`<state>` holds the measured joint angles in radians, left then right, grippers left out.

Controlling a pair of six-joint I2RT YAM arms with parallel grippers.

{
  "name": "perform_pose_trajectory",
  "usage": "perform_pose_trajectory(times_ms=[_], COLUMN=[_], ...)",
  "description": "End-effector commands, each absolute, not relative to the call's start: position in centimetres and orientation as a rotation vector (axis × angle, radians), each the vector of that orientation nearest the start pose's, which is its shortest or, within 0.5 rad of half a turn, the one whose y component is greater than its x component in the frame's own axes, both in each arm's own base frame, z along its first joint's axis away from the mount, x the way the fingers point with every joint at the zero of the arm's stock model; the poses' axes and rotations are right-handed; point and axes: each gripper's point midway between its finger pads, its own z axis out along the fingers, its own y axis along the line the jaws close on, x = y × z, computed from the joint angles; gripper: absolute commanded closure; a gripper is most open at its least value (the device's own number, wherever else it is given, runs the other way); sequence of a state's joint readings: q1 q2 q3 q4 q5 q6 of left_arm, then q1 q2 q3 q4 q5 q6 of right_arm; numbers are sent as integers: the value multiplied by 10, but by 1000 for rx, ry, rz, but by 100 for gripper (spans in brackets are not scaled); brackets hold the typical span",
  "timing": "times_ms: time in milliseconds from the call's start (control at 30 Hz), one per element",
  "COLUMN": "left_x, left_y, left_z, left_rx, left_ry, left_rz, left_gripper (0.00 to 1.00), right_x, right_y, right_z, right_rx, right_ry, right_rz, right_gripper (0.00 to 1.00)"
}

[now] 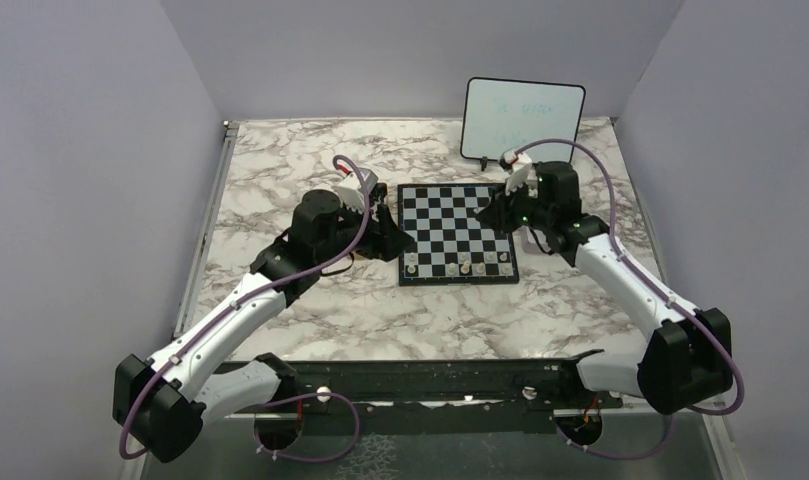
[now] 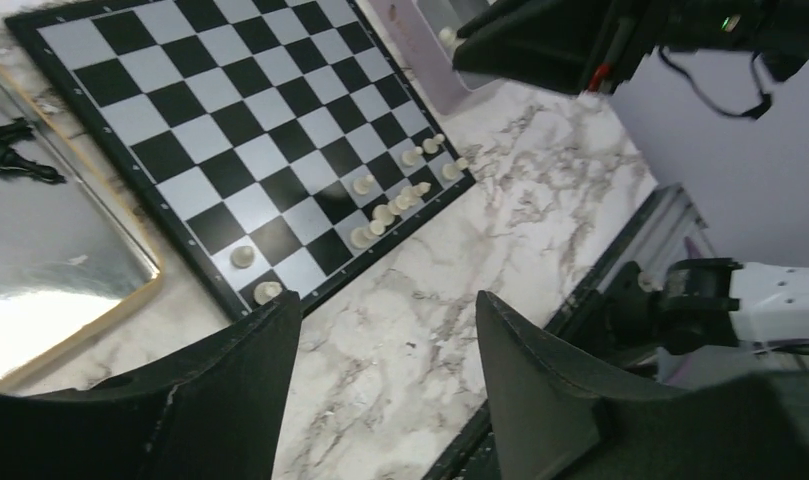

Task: Set up the chess pieces on the board
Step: Pick up the chess piece from the storage box, then place the chess piece on the chessboard.

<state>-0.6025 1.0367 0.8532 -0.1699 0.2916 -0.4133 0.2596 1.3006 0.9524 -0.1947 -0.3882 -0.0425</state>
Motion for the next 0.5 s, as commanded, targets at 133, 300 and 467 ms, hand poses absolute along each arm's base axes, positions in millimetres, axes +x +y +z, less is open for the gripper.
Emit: perform_pose_trajectory(times_ms=[133, 300, 467], left_x=[232, 238, 240], left_y=[-285, -296, -312], left_z=[278, 280, 285], left_rx=[283, 219, 242], left_ry=[1950, 2007, 2028], left_rz=[-1312, -1377, -1474], left_gripper=[53, 64, 64], right_x=[286, 264, 254], right_y=[242, 255, 259], right_z=[238, 242, 245], right_rx=[-779, -873, -892], right_ry=[1649, 1551, 1510], right_rz=[921, 992, 1026], right_gripper=[91, 91, 91])
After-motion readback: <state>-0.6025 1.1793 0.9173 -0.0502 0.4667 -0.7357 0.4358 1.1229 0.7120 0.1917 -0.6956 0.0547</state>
